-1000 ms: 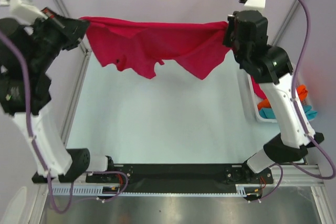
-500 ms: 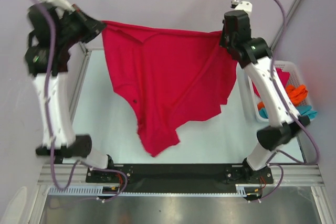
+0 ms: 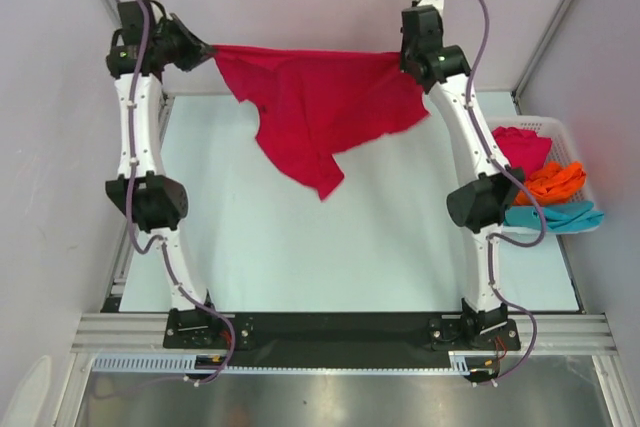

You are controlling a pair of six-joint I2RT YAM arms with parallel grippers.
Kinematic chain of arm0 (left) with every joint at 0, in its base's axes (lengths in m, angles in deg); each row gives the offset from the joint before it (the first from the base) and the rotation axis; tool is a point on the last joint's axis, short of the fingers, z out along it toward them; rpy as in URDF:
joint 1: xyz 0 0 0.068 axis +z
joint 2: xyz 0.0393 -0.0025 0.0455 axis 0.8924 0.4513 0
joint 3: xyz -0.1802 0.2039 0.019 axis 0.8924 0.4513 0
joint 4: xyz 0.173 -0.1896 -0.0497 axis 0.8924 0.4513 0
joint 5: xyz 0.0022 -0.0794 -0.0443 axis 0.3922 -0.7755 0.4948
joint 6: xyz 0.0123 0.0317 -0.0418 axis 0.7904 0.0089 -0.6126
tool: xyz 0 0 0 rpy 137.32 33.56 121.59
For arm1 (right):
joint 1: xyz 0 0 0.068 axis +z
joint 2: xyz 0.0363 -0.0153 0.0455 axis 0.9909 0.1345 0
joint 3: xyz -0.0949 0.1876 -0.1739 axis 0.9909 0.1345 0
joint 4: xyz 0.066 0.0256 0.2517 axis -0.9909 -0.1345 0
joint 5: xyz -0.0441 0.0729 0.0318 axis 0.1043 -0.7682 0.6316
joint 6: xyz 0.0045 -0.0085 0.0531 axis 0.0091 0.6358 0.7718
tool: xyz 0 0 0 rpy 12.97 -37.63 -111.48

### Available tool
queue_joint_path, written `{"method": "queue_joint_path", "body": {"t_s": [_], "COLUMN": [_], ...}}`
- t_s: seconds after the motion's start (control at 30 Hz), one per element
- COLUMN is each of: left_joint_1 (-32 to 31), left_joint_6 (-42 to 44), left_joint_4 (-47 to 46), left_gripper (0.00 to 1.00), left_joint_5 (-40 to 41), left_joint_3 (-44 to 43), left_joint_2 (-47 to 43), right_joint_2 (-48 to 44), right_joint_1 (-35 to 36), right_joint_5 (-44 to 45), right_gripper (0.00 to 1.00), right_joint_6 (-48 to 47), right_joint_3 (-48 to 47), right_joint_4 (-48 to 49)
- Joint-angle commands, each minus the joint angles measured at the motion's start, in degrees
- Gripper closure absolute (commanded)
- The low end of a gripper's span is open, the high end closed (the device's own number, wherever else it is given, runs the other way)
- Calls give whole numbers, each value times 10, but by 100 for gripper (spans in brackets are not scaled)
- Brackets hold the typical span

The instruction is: Fold and stack the t-shirts

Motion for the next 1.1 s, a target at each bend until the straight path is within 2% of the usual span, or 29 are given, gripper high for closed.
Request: {"method": "queue_joint_path", "body": {"t_s": [0.0,0.13,0.23,0.27,0.3,0.4,0.43,0.5,0.53,0.67,0.77,1.0,1.03,1.07], "left_joint_1": [54,55,55,55,54,50,48,42,40,37,36,36,36,36], "left_joint_6": [4,22,35,41,51,74,78,90,94,104,113,105,107,108], "left_joint_4": [-68,-64,-62,-61,-62,-65,-66,-71,-72,-83,-86,-67,-54,-51], "left_gripper": [100,100,100,100,100,100,100,100,100,100,100,100,98,91], "left_joint_5": [39,38,-10,-12,-14,-27,-37,-54,-61,-95,-131,-148,-152,-157], "left_joint_3": [-36,5,93,150,181,284,309,391,419,585,653,764,775,799], "left_joint_2": [-155,-235,-301,-314,-328,-385,-412,-442,-473,-549,-585,-688,-705,-716], "right_joint_2": [-142,-203,-239,-252,-267,-332,-346,-386,-399,-450,-487,-558,-568,-574], "right_joint_1": [-17,8,11,11,15,28,31,33,45,81,102,138,140,141], "right_joint_5": [116,150,131,102,86,44,30,-23,-31,-48,-63,-55,-57,-63], "right_gripper": [100,100,100,100,100,100,100,100,100,100,100,100,100,100], "right_joint_6": [-36,-52,-11,12,20,57,70,99,108,141,161,190,193,195], "right_joint_3": [-2,58,127,157,238,370,453,522,582,690,725,742,745,749], "right_joint_4": [24,35,-12,-18,-19,1,15,23,21,10,-6,-83,-98,-105]}}
